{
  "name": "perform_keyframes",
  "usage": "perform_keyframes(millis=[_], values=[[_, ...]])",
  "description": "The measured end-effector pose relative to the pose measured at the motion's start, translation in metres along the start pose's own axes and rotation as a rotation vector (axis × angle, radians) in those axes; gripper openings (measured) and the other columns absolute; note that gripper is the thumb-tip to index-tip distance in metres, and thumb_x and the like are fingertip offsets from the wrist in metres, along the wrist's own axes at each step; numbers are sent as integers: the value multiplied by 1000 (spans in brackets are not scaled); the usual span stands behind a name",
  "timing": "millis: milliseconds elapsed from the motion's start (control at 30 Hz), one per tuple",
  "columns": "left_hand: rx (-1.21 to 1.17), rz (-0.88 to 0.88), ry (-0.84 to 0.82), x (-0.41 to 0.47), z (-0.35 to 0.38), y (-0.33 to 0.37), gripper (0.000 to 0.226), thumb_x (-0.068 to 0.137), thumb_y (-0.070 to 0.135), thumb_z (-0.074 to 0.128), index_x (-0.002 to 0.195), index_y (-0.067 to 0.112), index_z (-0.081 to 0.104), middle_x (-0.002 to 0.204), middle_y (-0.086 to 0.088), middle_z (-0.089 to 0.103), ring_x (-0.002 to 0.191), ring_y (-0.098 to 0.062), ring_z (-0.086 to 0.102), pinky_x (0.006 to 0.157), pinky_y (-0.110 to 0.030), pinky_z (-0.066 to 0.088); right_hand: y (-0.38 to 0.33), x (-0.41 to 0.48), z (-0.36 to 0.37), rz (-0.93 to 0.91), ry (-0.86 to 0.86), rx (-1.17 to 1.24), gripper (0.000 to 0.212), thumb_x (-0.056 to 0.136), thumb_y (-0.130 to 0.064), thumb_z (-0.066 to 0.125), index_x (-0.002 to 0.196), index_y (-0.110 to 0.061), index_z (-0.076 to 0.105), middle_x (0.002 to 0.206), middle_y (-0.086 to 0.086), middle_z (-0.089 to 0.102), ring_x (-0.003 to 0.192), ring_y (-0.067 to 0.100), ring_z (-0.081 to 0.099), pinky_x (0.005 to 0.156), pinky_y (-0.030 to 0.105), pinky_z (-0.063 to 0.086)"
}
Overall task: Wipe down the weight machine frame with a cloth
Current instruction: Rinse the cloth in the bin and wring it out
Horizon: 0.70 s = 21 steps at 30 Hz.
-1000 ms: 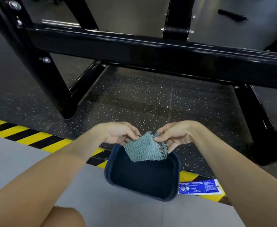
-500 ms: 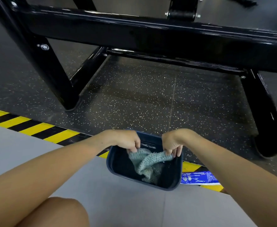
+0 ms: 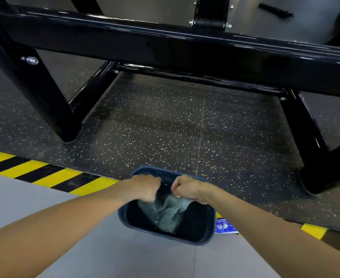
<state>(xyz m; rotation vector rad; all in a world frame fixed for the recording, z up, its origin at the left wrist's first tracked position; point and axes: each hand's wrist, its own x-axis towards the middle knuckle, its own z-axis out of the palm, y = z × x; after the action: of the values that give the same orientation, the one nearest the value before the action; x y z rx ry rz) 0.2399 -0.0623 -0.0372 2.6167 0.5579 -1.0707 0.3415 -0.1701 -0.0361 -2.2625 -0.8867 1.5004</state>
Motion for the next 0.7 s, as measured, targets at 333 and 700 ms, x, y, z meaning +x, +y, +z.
perform_keyframes(millis=[333,700], values=[[103,102,-83,7,22,-1,29,88,8,57,117,11,61,112,-10,63,94,-27,60,74,-34,45,24,-8,-7,90,-181,-430,62,81,-37,75,129,-18,41,115,3,54,88,18,56,73,28,46],[341,92,88,24,56,6,56,95,20,51,147,17,30,145,-17,36,120,-33,51,87,-40,46,35,14,43,-52,170,-553,43,86,-6,48,126,-16,59,132,10,51,126,32,42,102,36,35]])
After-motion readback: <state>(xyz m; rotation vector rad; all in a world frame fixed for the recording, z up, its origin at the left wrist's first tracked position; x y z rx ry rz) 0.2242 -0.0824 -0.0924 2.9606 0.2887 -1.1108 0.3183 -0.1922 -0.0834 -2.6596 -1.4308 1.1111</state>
